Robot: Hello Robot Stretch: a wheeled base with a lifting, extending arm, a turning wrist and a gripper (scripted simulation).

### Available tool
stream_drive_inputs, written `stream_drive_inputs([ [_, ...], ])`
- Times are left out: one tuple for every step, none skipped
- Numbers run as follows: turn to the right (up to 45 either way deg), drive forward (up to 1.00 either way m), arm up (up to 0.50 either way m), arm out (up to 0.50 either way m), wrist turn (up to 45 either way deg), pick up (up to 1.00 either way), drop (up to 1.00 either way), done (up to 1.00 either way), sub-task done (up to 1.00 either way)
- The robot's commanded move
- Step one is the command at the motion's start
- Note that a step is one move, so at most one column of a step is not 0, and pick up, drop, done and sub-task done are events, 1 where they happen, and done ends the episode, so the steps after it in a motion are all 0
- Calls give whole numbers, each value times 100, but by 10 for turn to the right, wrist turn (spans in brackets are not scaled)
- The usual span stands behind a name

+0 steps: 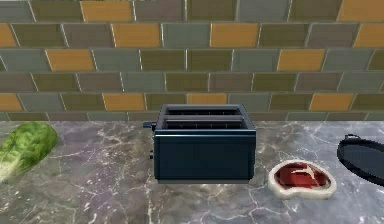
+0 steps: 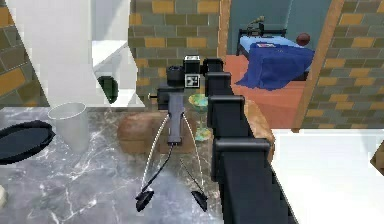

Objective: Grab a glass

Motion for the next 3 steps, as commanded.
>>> stream_drive_inputs([
  [0,0,0,0,450,0,0,0,0],
  [0,0,0,0,450,0,0,0,0],
  [0,0,0,0,450,0,0,0,0],
])
